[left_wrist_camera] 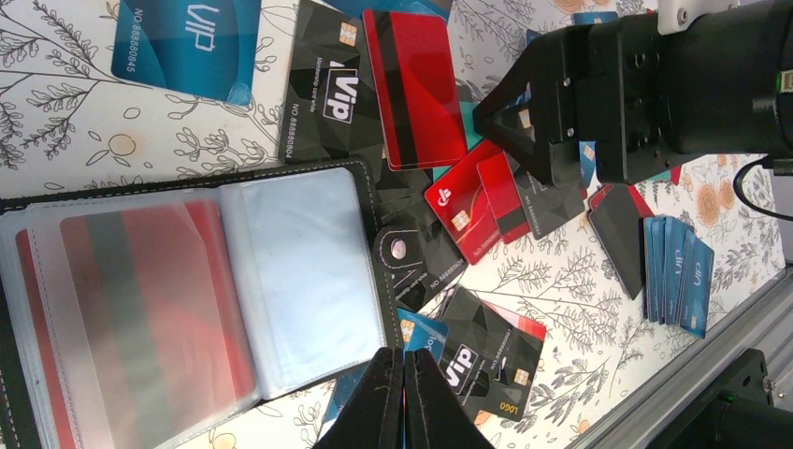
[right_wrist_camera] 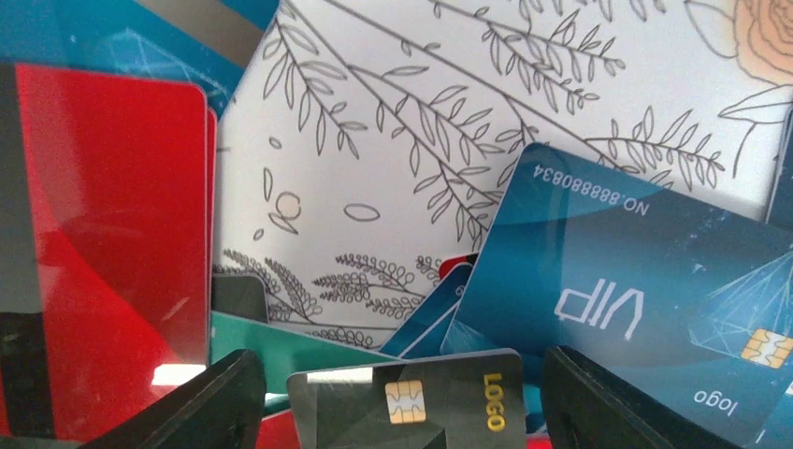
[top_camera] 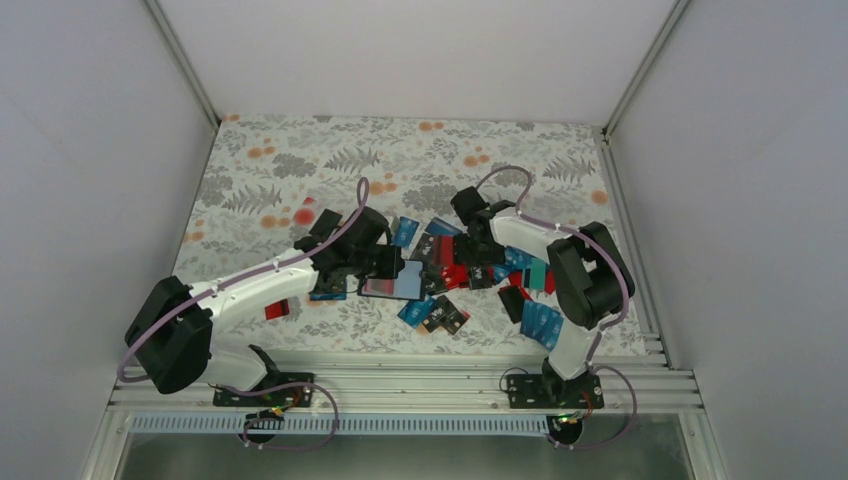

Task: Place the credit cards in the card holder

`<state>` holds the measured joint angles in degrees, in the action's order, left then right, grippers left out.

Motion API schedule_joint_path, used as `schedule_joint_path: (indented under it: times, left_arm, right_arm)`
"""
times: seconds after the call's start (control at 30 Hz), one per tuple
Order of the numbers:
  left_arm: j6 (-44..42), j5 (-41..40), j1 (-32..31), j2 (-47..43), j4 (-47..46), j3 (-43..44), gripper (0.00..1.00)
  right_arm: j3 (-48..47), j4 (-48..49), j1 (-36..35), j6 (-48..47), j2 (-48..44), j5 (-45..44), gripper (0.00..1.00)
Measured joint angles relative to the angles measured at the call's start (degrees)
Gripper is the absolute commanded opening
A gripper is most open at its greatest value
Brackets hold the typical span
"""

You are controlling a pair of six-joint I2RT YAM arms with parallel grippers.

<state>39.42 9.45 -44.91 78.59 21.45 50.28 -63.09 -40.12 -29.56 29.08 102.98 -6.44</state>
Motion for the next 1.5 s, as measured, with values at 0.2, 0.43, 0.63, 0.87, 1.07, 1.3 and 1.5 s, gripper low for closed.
schedule_joint_path:
  times: [0.2, 0.43, 0.63, 0.87, 1.07, 1.3, 1.5]
  left_arm:
    - [0.0, -0.2, 0.0, 0.0, 0.1, 0.0, 0.02]
    - [0.0, -0.5, 0.0, -0.3, 0.1, -0.5, 0.02]
    - [0.0, -0.5, 0.0, -0.3, 0.1, -0.5, 0.02]
    - [0.2, -0.2, 0.0, -0.7, -0.5, -0.5, 0.03]
    - [1.1, 1.2, 0.0, -0.7, -4.3, -0.5, 0.04]
    - [3.4, 5.2, 0.0, 1.4, -11.8, -0.6, 0.07]
    - [5.3, 8.8, -0.5, 3.6, -18.2, -0.6, 0.11]
  right_arm:
    - [-0.3, 0.5, 0.2, -0.5, 0.3, -0.4, 0.56]
    - [-0.2, 0.7, 0.3, -0.7, 0.1, -0.4, 0.52]
    - [-0.5, 0.0, 0.4, -0.7, -0.5, 0.0, 0.51]
    - [-2.6, -2.0, 0.6, -0.5, -2.8, 3.0, 0.52]
    - [-3.6, -2.1, 0.7, 1.0, -7.5, 7.5, 0.52]
    - [-2.7, 0.5, 0.8, 4.7, -14.2, 16.7, 0.52]
    - [-1.6, 2.7, 0.8, 7.0, -16.0, 22.5, 0.51]
